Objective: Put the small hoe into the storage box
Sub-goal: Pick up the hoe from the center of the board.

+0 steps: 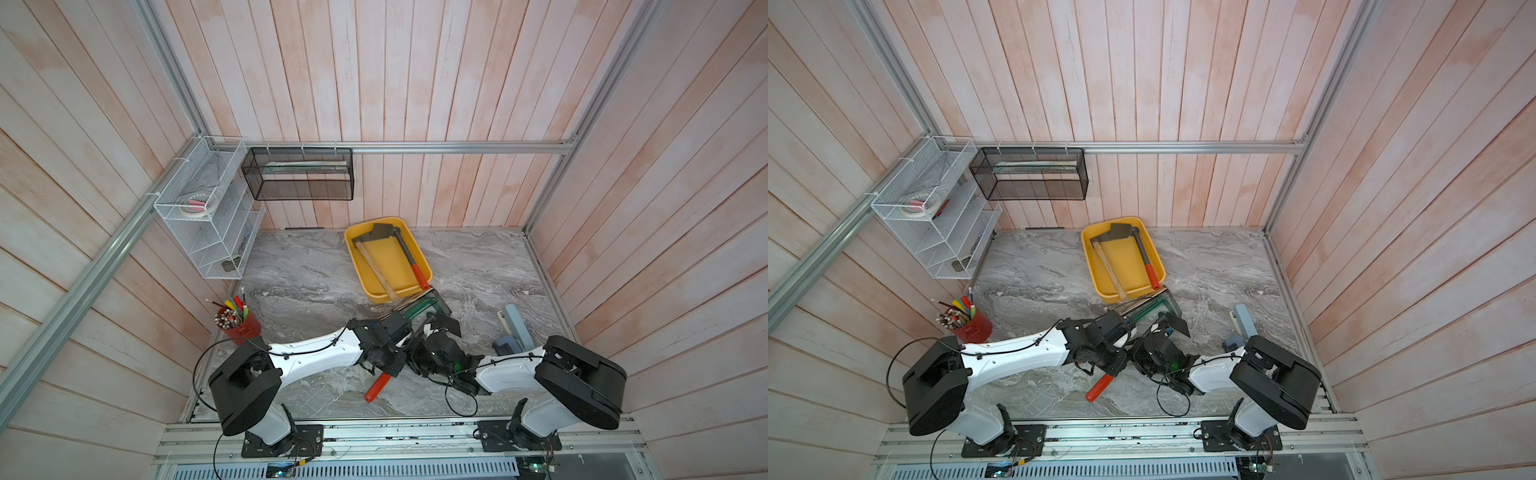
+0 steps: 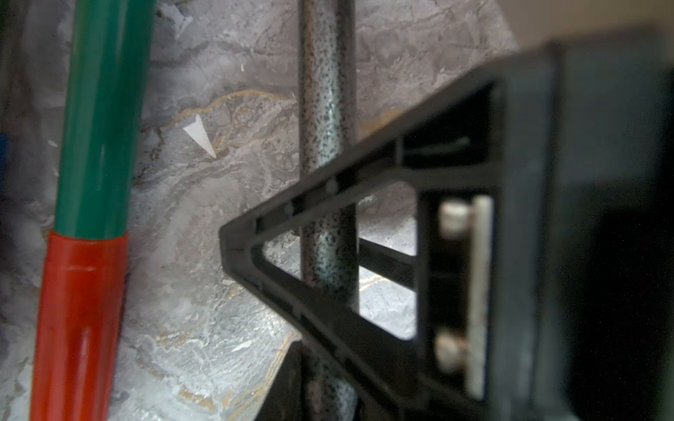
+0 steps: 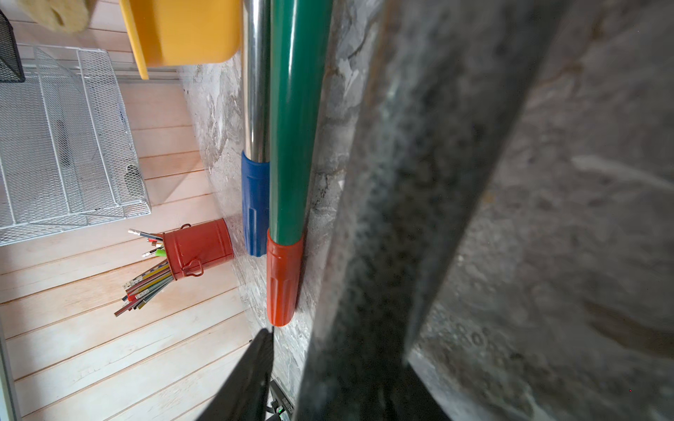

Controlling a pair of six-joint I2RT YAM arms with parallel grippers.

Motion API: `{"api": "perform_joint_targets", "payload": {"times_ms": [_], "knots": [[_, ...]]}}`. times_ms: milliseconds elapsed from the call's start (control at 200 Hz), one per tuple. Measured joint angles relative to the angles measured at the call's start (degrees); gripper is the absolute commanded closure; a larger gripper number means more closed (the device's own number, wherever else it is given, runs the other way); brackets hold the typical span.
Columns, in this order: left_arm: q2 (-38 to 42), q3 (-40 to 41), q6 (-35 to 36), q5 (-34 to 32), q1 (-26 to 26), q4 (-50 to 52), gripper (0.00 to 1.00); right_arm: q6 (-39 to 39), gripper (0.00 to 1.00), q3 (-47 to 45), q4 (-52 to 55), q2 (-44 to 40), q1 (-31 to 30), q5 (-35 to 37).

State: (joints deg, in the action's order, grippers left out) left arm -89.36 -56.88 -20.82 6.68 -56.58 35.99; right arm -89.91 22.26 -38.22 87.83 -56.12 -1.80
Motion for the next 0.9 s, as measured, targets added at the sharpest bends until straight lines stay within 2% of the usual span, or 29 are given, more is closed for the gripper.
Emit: {"api": "perform_joint_targets", "payload": {"times_ms": [225, 475, 550, 760, 900], "knots": [[0.0, 0.0, 0.0, 0.1, -0.1, 0.0, 1.0, -1.6, 0.73, -0.2, -1.9, 1.2, 0.0, 0.2], [0.0, 0.0, -0.6, 0.0, -0.5, -1.4, 1.0, -2.4, 0.82, -0.5, 1.2, -2.5, -0.7, 3.6], [0.1, 0.0, -0.6, 0.4, -0.7, -1.9, 0.93, -2.4, 0.83, -0.9, 2.8, -4.2, -1.2, 5.1], [1.2, -0.1, -0.8, 1.9, -1.0, -2.8, 0.61, -1.3, 0.84, -0.9, 8.9, -9.9, -2.6, 8.9], [1.6, -0.1, -1.4, 2.3, -0.8, -3.1, 0.46, -0.2, 0.84, -0.9, 11.9, -14.4, -3.1, 11.0]]}}
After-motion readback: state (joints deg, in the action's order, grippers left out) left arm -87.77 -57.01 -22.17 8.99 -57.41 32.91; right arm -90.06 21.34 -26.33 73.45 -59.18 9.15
